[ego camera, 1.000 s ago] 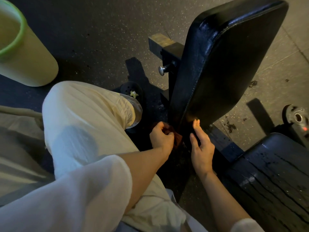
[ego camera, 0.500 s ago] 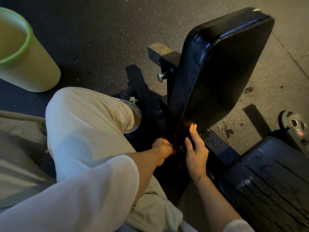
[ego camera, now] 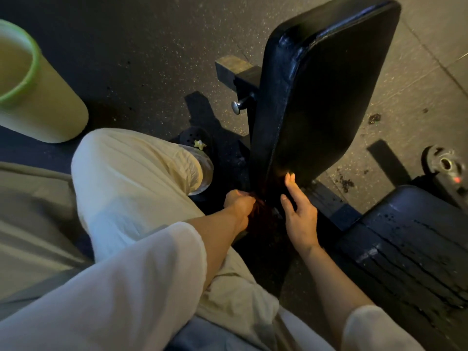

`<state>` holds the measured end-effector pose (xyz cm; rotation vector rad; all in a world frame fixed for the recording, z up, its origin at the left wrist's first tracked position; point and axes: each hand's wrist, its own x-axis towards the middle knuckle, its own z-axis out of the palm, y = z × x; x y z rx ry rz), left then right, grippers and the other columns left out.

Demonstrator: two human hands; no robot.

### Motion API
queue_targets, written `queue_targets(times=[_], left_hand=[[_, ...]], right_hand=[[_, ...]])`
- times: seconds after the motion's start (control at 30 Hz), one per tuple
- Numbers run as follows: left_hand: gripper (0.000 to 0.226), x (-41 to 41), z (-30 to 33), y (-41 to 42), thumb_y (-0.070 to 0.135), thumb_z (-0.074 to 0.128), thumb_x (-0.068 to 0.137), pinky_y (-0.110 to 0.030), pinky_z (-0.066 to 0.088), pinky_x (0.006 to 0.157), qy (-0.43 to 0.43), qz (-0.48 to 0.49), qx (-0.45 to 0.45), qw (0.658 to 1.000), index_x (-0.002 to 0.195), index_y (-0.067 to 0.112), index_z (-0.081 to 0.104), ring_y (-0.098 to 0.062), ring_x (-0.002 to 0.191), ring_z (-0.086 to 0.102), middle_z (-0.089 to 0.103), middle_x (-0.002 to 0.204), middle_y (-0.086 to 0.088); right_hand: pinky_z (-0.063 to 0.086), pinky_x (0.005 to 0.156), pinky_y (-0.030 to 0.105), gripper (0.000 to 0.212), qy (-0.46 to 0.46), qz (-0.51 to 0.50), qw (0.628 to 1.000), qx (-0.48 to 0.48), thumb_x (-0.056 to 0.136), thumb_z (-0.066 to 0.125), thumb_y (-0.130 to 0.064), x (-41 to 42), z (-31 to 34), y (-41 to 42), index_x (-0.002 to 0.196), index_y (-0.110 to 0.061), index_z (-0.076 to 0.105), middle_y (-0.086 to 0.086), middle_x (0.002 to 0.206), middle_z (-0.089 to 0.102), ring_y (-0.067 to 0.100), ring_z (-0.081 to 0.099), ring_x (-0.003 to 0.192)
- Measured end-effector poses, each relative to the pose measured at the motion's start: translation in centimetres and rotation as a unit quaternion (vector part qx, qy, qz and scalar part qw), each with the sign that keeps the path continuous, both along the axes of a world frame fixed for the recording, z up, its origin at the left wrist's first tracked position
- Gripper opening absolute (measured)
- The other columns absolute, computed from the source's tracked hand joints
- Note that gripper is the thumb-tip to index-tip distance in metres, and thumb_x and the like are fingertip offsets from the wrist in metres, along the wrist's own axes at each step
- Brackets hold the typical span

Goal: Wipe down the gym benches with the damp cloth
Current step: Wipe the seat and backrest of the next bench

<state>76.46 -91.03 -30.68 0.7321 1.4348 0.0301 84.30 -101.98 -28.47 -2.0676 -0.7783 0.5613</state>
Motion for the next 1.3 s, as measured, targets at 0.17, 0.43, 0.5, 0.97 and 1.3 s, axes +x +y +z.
queue_targets(times=[0.17,0.43,0.5,0.97,1.3], left_hand=[[0.023,0.1,1.0,0.0,-0.005,0.055,0.092,-0.026,0.044,0.054,-0.043,-0.001,-0.025,0.999,0.077,0.012,0.049,-0.016,0.069,0.053,0.053,0.076,-0.006],[0.019,-0.2,3.6,1.3,0.004,0.064,0.089,-0.037,0.053,0.087,-0.037,0.020,0.042,0.998,0.079,0.019,0.056,-0.026,0.098,0.060,0.062,0.099,-0.012],[0.014,-0.3,5.3,1.9,0.008,0.063,0.090,-0.041,0.051,0.095,-0.048,0.002,0.047,0.998,0.084,0.020,0.058,-0.025,0.103,0.060,0.063,0.105,-0.010],[0.014,2.3,24.4,4.1,0.001,0.054,0.092,-0.039,0.050,0.093,-0.342,-0.390,0.223,0.825,0.097,0.014,0.059,-0.023,0.105,0.061,0.062,0.109,-0.010],[0.020,11.4,24.9,-3.7,-0.007,0.055,0.086,-0.023,0.051,0.083,-0.408,-0.556,0.274,0.671,0.092,0.011,0.061,-0.015,0.097,0.060,0.060,0.098,-0.003]], right_hand=[[0.023,0.109,0.007,0.048,0.014,0.014,1.000,-0.007,0.096,0.054,-0.007,0.2,0.7,0.0,0.139,-0.023,0.041,-0.010,0.144,0.038,-0.011,0.029,0.132],[0.024,0.112,0.015,0.046,0.043,-0.012,0.999,-0.013,0.096,0.054,-0.007,-0.4,1.5,0.4,0.139,-0.022,0.044,-0.010,0.144,0.039,-0.003,0.031,0.135],[0.027,0.114,0.023,0.043,0.059,-0.029,0.998,-0.024,0.096,0.053,-0.008,-0.1,2.4,0.7,0.137,-0.020,0.048,-0.005,0.144,0.043,0.002,0.035,0.134],[0.047,0.100,0.039,0.076,0.332,0.005,0.905,0.265,0.071,0.078,-0.048,0.7,16.4,0.9,0.137,-0.021,0.051,0.007,0.134,0.058,0.024,0.053,0.126],[0.052,0.090,0.044,0.036,0.064,-0.319,0.912,0.251,0.085,0.068,-0.006,2.2,19.2,-7.4,0.109,-0.029,0.054,0.007,0.113,0.065,0.023,0.063,0.106]])
